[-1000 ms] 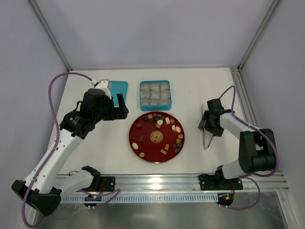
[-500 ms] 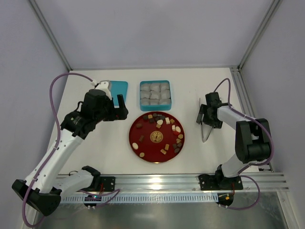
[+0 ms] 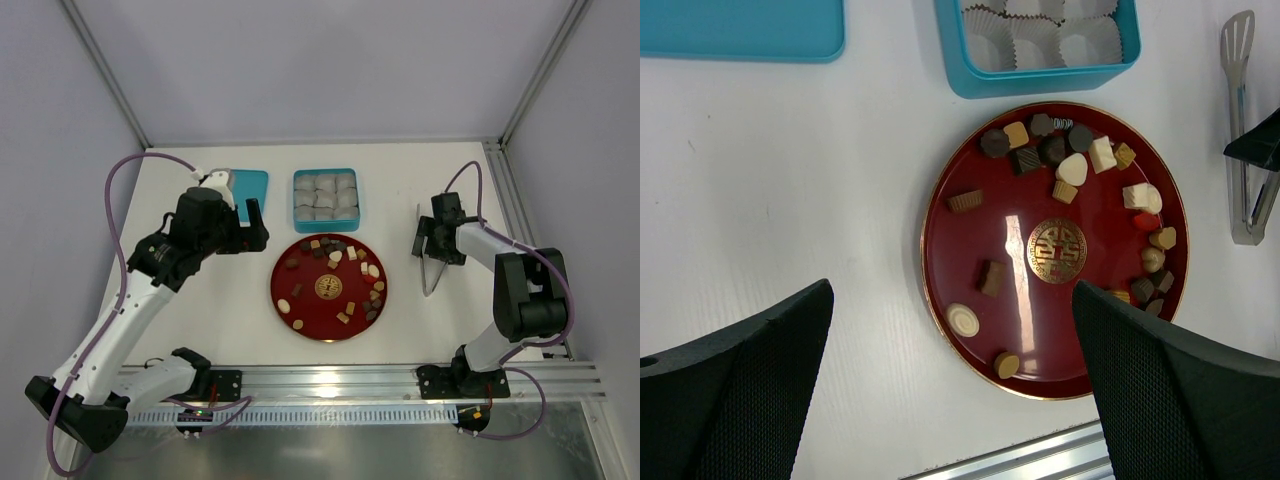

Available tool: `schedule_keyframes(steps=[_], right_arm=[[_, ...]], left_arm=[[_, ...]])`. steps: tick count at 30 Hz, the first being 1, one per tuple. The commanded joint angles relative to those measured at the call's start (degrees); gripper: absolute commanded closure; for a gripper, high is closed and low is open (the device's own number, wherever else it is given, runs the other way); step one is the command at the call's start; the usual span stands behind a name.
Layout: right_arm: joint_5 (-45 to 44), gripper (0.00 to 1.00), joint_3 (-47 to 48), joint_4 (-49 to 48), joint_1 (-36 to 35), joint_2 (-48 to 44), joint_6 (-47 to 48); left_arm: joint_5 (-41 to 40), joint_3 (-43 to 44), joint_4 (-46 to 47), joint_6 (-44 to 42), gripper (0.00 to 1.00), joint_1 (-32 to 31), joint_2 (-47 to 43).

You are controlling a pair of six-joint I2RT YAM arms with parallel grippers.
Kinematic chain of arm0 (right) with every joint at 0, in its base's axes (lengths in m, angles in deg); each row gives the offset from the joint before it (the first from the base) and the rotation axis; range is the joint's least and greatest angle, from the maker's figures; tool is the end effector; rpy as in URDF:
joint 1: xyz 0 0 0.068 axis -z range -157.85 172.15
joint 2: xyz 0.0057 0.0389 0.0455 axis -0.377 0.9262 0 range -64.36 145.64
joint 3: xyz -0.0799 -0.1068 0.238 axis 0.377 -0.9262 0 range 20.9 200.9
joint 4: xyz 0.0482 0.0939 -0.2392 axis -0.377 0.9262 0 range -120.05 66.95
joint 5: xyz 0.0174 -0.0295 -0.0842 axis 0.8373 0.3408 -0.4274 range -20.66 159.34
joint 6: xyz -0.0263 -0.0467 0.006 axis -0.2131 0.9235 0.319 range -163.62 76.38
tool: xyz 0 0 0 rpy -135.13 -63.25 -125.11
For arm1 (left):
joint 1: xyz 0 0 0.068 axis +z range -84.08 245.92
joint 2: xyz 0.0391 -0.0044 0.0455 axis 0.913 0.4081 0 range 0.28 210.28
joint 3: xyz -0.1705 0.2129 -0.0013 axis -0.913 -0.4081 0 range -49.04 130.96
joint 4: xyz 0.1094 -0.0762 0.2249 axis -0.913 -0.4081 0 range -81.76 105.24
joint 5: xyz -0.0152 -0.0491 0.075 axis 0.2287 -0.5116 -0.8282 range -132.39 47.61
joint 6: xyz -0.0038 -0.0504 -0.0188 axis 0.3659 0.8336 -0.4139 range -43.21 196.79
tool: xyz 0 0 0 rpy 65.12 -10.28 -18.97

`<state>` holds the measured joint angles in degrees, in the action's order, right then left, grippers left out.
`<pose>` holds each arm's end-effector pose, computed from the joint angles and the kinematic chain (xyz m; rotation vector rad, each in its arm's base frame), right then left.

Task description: Pack the chocolate

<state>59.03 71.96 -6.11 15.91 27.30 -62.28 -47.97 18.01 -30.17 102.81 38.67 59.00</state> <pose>0.2984 0.0262 0.1651 0.3428 2.6466 -0.1051 0.1829 -0.0903 0.3679 -0.0306 2.2444 -0.4029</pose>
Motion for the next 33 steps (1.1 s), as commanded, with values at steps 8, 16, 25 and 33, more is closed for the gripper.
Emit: schedule_keyframes(steps=[8,16,25,33], right_arm=[[0.11,0.16,-1.68,-4.35,0.17,0.62,0.2],[-0.15,0.19,-0.62,-3.21,0.17,2.56,-1.12],[-0.77,0.3,1.14,-1.62,0.18,4.06,-1.65],[-0.59,0.41,3.33,0.31,-0.44,1.6,-1.3]], left_arm=[[-0.57,-0.25,0.06,-0.8,0.0,0.26,-0.45],[-0.39,-0.43,-0.03,-0.8,0.0,0.26,-0.53],[-0.57,-0.51,-0.03,-0.62,0.0,0.26,-0.62],[-0.22,-0.34,0.06,-0.44,0.0,0.26,-0.27]])
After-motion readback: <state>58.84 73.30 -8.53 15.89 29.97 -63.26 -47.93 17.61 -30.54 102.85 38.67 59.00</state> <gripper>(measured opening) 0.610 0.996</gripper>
